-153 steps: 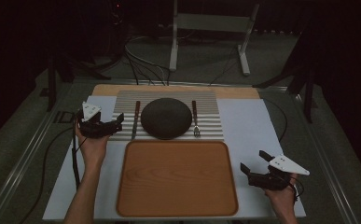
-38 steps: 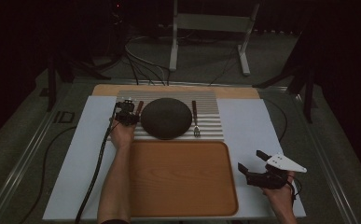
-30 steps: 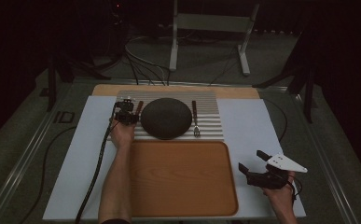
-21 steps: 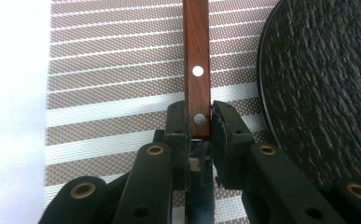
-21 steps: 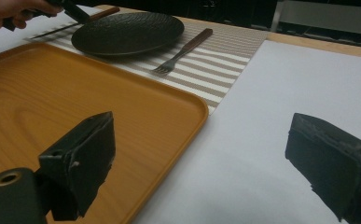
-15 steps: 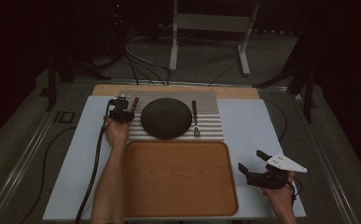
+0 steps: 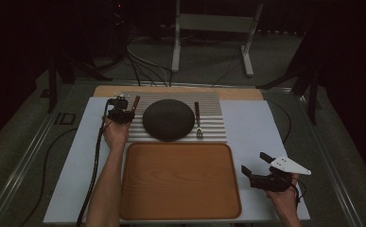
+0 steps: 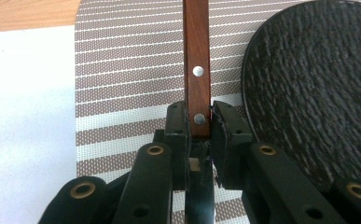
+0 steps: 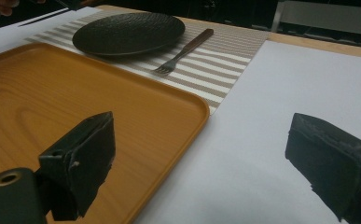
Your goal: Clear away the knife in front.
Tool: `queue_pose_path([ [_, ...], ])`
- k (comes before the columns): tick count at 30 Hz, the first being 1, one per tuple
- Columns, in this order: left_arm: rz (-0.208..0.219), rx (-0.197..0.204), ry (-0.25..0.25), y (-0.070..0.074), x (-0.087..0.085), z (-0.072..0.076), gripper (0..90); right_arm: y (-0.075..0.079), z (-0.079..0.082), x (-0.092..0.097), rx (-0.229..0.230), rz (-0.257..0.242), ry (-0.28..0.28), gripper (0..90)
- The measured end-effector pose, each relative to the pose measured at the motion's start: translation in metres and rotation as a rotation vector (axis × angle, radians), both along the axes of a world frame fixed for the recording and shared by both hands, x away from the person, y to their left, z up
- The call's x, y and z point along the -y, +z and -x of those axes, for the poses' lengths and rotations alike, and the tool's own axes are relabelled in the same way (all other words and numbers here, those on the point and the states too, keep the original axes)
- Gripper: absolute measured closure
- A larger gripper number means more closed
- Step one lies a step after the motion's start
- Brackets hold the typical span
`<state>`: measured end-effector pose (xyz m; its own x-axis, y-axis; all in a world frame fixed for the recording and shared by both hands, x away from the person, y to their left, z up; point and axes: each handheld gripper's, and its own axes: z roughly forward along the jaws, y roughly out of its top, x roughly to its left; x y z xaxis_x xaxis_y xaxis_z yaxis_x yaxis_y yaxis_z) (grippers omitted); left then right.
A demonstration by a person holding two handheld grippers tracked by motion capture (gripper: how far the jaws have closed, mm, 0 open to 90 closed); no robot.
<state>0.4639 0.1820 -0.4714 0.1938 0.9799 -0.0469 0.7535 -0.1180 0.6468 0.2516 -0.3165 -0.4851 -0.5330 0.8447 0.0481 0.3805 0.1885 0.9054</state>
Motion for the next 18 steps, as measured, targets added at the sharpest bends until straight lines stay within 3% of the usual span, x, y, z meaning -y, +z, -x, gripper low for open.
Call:
queue_pose_path([
  [4,0.033,0.007,0.001,0.006,0.003,0.009,78.1,0.000,0.000,0.000,-0.001,-0.001,0.000,8.3],
  [18,0.015,0.019,-0.019,0.018,0.013,0.025,78.1,0.000,0.000,-0.001,-0.002,0.000,0.004,8.3],
])
